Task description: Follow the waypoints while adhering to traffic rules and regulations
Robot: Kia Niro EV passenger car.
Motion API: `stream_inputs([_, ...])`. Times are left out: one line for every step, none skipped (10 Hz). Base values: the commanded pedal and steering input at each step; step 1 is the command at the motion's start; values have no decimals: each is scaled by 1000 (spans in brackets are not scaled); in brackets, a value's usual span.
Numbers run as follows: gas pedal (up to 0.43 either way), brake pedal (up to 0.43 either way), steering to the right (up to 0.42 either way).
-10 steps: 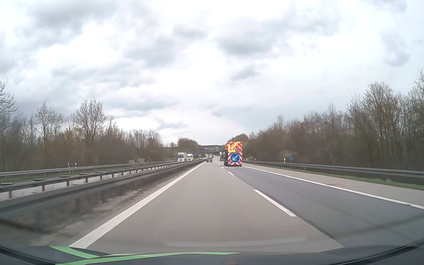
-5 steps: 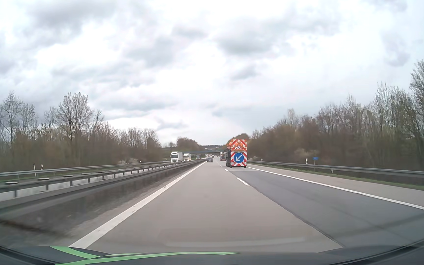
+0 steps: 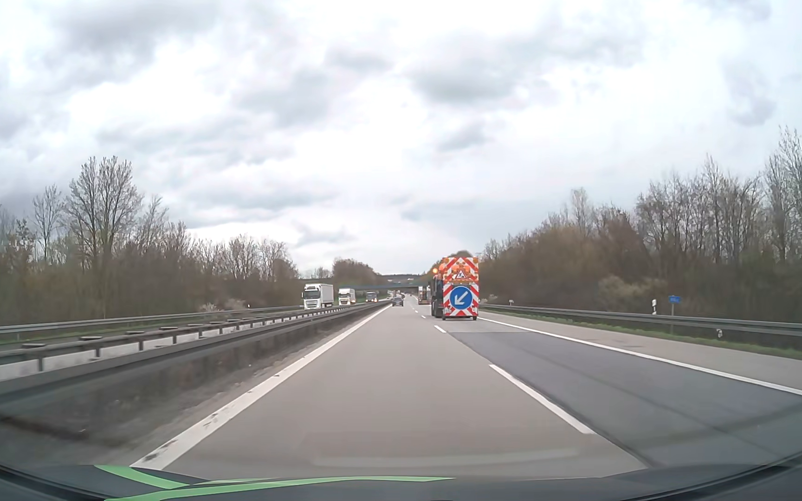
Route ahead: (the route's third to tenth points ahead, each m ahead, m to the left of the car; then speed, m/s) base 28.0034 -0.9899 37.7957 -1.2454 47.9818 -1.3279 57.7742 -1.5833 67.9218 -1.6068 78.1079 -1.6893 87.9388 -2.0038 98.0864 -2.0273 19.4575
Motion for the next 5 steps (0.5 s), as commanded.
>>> stream_inputs([138, 0, -2])
stream_inputs([138, 0, -3])
stream_inputs([138, 0, -3])
stream_inputs([138, 0, -3])
stream_inputs([138, 0, -2])
